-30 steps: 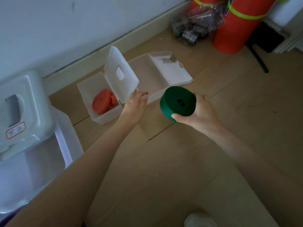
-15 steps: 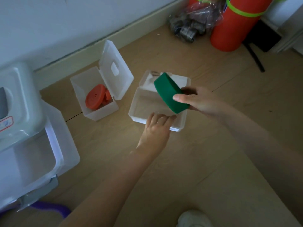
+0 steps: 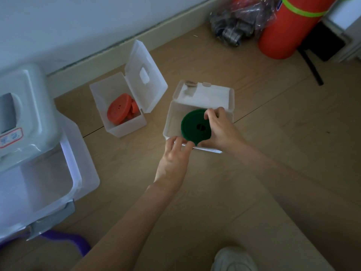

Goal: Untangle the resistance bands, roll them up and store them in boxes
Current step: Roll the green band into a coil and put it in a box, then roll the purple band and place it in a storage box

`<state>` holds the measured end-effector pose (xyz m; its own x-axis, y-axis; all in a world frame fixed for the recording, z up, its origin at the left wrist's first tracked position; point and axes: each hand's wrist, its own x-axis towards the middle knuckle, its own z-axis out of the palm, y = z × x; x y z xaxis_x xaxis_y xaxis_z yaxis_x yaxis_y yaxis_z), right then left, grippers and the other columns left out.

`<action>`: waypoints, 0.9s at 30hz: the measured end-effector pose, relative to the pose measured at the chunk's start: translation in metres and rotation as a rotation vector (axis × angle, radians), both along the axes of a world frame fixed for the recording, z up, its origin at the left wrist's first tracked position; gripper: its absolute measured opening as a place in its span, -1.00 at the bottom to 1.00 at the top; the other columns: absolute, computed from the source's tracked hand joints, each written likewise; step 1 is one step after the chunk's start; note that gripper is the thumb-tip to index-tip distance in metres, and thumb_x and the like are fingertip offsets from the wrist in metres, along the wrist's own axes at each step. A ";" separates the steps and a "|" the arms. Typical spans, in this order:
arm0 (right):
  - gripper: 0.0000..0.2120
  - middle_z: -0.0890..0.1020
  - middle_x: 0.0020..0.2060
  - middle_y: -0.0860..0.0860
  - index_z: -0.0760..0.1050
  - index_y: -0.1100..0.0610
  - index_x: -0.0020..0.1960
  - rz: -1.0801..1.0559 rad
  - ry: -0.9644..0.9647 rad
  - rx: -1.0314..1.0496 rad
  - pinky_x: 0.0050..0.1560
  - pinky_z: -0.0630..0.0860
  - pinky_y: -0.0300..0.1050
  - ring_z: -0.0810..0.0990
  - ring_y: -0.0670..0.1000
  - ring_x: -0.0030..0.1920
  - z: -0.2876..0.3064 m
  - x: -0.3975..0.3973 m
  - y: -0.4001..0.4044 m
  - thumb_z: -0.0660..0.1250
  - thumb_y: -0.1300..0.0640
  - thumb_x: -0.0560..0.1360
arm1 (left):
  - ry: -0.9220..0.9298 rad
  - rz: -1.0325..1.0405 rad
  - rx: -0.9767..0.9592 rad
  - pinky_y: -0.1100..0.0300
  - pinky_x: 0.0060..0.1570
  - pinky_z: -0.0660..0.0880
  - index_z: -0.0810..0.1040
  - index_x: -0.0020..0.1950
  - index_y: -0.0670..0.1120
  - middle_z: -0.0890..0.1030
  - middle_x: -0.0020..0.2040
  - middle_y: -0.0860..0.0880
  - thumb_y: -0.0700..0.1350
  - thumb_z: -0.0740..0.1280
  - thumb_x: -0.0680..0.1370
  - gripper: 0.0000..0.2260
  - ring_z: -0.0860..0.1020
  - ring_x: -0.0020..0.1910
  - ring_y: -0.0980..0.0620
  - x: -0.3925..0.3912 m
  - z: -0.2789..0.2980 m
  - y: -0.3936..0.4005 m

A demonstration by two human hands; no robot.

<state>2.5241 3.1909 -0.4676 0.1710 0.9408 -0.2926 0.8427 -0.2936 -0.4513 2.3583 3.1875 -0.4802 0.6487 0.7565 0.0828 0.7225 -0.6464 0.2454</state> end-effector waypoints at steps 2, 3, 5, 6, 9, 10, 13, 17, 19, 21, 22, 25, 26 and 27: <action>-0.27 0.30 0.16 0.17 0.24 0.22 0.23 0.039 -0.076 0.008 -0.04 0.51 0.06 0.42 0.18 0.08 -0.001 -0.002 -0.002 0.54 -0.05 0.26 | -0.013 0.032 -0.022 0.10 -0.17 0.60 0.64 -0.18 -0.19 0.62 -0.22 -0.16 -0.44 0.53 0.18 -0.71 0.62 -0.14 -0.18 0.002 0.001 0.005; -0.26 0.31 0.18 0.18 0.24 0.23 0.25 0.054 -0.109 0.007 -0.04 0.51 0.04 0.43 0.19 0.07 -0.001 -0.003 -0.002 0.52 -0.08 0.28 | -0.012 0.061 -0.056 0.08 -0.21 0.60 0.63 -0.19 -0.20 0.62 -0.22 -0.16 -0.44 0.51 0.21 -0.74 0.61 -0.12 -0.20 0.003 0.003 0.006; -0.25 0.33 0.21 0.19 0.23 0.24 0.29 0.045 -0.112 -0.043 0.01 0.49 0.03 0.45 0.18 0.09 0.003 -0.004 0.002 0.48 -0.15 0.32 | -0.023 0.144 -0.171 0.01 -0.22 0.59 0.62 -0.13 -0.22 0.62 -0.15 -0.16 -0.43 0.45 0.33 -0.81 0.56 0.01 -0.22 0.006 0.006 0.010; -0.25 0.35 0.21 0.18 0.24 0.24 0.29 0.033 -0.083 -0.074 0.06 0.48 0.02 0.46 0.17 0.10 0.005 -0.002 0.004 0.45 -0.18 0.34 | -0.019 0.176 -0.221 0.02 -0.15 0.57 0.61 -0.06 -0.21 0.61 -0.08 -0.15 -0.39 0.40 0.40 -0.84 0.51 0.11 -0.19 0.008 0.006 0.013; -0.32 0.49 0.12 0.15 0.35 0.21 0.21 0.156 -0.194 -0.130 0.14 0.43 0.00 0.47 0.16 0.13 0.014 0.006 0.008 0.33 -0.31 0.37 | 0.008 0.186 -0.189 0.19 0.03 0.41 0.55 0.10 -0.14 0.54 0.09 -0.06 -0.28 0.29 0.53 -0.83 0.35 0.26 -0.05 0.011 0.001 0.033; -0.34 0.53 0.08 0.14 0.38 0.19 0.18 0.197 -0.291 -0.133 0.14 0.39 0.02 0.46 0.17 0.15 0.016 0.008 0.008 0.26 -0.35 0.39 | 0.008 0.180 -0.180 0.22 0.06 0.37 0.54 0.13 -0.13 0.52 0.14 -0.04 -0.28 0.28 0.54 -0.81 0.31 0.28 -0.03 0.013 0.001 0.042; -0.29 0.49 0.15 0.18 0.37 0.13 0.30 0.135 -0.470 -0.156 0.16 0.31 0.05 0.36 0.21 0.21 0.011 0.004 0.003 0.04 -0.41 0.45 | -0.003 0.184 -0.155 0.22 0.22 0.29 0.53 0.18 -0.10 0.34 0.36 -0.04 -0.29 0.28 0.54 -0.76 0.21 0.37 -0.04 0.018 0.003 0.065; -0.32 0.40 0.20 0.21 0.41 0.14 0.24 -0.004 -0.461 -0.086 0.15 0.28 0.04 0.37 0.21 0.16 0.002 -0.013 0.026 0.04 -0.40 0.46 | -0.099 0.186 -0.164 0.13 0.39 0.18 0.33 0.39 -0.21 0.20 0.48 -0.17 -0.36 0.22 0.53 -0.58 0.21 0.45 -0.13 0.019 0.008 0.057; -0.34 0.34 0.27 0.19 0.42 0.15 0.23 -0.053 -0.441 -0.062 0.17 0.25 0.07 0.35 0.22 0.18 -0.002 -0.020 0.047 0.03 -0.38 0.48 | -0.150 0.114 -0.138 -0.01 0.27 0.39 0.38 0.32 -0.35 0.40 0.34 -0.30 -0.50 0.26 0.37 -0.49 0.43 0.28 -0.26 0.006 0.006 0.042; -0.35 0.30 0.31 0.18 0.40 0.16 0.26 -0.065 -0.433 -0.076 0.20 0.23 0.08 0.33 0.24 0.21 -0.002 -0.026 0.069 0.00 -0.35 0.51 | -0.143 0.125 -0.195 -0.02 0.18 0.46 0.38 0.33 -0.33 0.45 0.29 -0.27 -0.50 0.24 0.35 -0.47 0.49 0.17 -0.25 -0.012 0.001 0.027; -0.37 0.29 0.33 0.18 0.39 0.15 0.29 -0.070 -0.415 -0.093 0.22 0.22 0.08 0.32 0.25 0.24 -0.001 -0.028 0.078 -0.01 -0.33 0.53 | -0.125 0.146 -0.234 0.02 0.22 0.43 0.35 0.37 -0.28 0.41 0.33 -0.22 -0.46 0.21 0.40 -0.47 0.45 0.20 -0.20 -0.020 -0.002 0.022; -0.51 0.30 0.34 0.17 0.39 0.13 0.30 -0.102 -0.338 -0.044 0.27 0.20 0.09 0.29 0.24 0.28 0.004 -0.036 0.084 0.05 -0.19 0.58 | -0.089 0.186 -0.306 0.08 0.27 0.35 0.32 0.40 -0.22 0.34 0.38 -0.15 -0.40 0.17 0.46 -0.51 0.40 0.27 -0.12 -0.037 -0.009 0.016; -0.57 0.32 0.33 0.16 0.41 0.14 0.29 -0.124 -0.306 0.025 0.27 0.20 0.08 0.29 0.22 0.29 0.006 -0.042 0.077 0.10 -0.13 0.58 | -0.082 0.195 -0.321 0.08 0.26 0.35 0.32 0.40 -0.21 0.34 0.38 -0.14 -0.39 0.17 0.47 -0.51 0.41 0.26 -0.12 -0.040 -0.008 0.017; -0.62 0.35 0.31 0.15 0.42 0.14 0.27 -0.152 -0.265 0.104 0.25 0.22 0.07 0.31 0.19 0.28 0.007 -0.051 0.066 0.14 -0.07 0.57 | -0.085 0.205 -0.335 0.08 0.25 0.35 0.33 0.40 -0.20 0.35 0.36 -0.12 -0.38 0.17 0.47 -0.52 0.42 0.24 -0.11 -0.043 -0.006 0.016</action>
